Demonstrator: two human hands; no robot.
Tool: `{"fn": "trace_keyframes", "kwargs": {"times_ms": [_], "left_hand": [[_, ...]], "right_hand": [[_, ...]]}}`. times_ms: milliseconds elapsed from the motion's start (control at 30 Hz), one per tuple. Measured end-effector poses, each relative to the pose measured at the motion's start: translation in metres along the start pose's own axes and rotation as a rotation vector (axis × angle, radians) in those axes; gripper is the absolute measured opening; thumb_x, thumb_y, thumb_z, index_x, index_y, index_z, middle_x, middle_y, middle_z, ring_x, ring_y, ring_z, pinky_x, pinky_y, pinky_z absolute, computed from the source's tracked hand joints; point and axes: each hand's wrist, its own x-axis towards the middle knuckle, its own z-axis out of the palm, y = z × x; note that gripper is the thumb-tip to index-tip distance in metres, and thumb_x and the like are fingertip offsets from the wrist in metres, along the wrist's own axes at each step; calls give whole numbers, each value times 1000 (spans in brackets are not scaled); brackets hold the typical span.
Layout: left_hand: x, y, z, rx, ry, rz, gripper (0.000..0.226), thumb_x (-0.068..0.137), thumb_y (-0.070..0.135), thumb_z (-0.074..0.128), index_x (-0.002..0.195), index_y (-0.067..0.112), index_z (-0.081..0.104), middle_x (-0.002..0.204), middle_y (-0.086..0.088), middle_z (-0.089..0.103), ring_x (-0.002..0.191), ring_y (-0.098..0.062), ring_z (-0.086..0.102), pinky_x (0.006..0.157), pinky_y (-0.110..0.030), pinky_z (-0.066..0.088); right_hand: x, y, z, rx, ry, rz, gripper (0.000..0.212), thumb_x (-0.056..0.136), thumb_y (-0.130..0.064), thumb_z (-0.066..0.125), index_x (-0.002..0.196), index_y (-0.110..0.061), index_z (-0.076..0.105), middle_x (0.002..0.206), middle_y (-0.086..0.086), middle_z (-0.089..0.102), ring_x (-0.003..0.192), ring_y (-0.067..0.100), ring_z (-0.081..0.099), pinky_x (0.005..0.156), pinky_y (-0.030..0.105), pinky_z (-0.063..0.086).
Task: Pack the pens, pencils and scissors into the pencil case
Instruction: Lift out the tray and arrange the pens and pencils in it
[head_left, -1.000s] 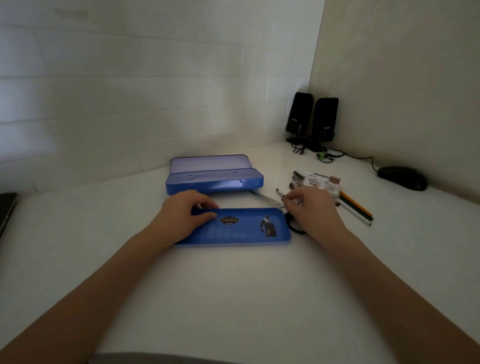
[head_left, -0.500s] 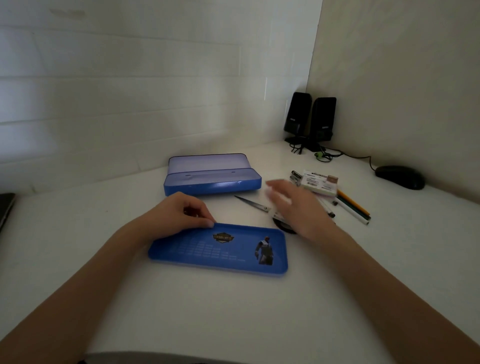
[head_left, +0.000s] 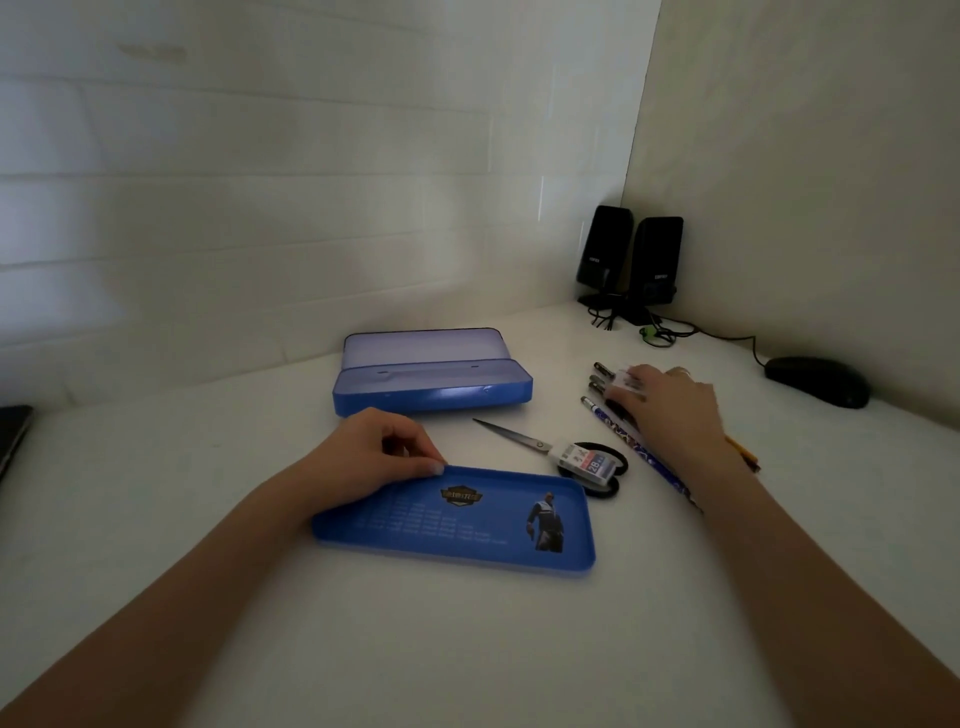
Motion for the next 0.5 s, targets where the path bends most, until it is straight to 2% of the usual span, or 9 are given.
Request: {"fn": "trace_keyframes", "kwargs": {"times_ms": [100,233,300,367,433,500], "left_hand": [[-2,0,1,-14,-4,2,3,78,31,74,78,29,76,80,9,73,81,-17,66,73,-22,53],[-3,0,1,-16,-8,1,4,80,30,73,83,29,76,80,6,73,77,-17,64,72,-21,52],[-4,-1,0,-23,14,11,13,78,30,74,91,32,72,77,4,69,68,-8,60,67,-15,49],[-5,0,1,-35,31,13,26,77,30,76,101,35,66,76,6,64,64,1,57,64,-9,45],[-4,1,1,-31,33,8,29,76,31,76,102,35,64,76,7,64,64,2,56,64,-9,45],[-5,0,1,-16,26,15,22,77,32,75,97,34,67,76,7,64,65,0,56,65,-11,46]], "right_hand": [[-2,-4,-8,-174,24,-10,38,94,-43,40,127,-24,42,117,11,53,104,31,53,88,43,41],[-5,-2,-9,-71,157,44,27,94,-22,47,120,-15,45,107,13,58,97,31,55,82,42,42],[-7,-3,-10,92,282,5,28,95,-20,45,122,-11,47,104,18,60,94,35,55,77,43,44],[-8,-11,-16,365,381,-23,32,98,-25,40,124,-7,47,97,23,63,86,39,58,71,44,47],[-10,-28,-20,639,383,-41,34,98,-27,39,127,-9,41,89,18,61,76,36,59,66,43,49],[-12,-47,-18,780,312,-84,40,98,-22,41,136,-21,32,87,8,56,72,28,57,67,38,47]]}}
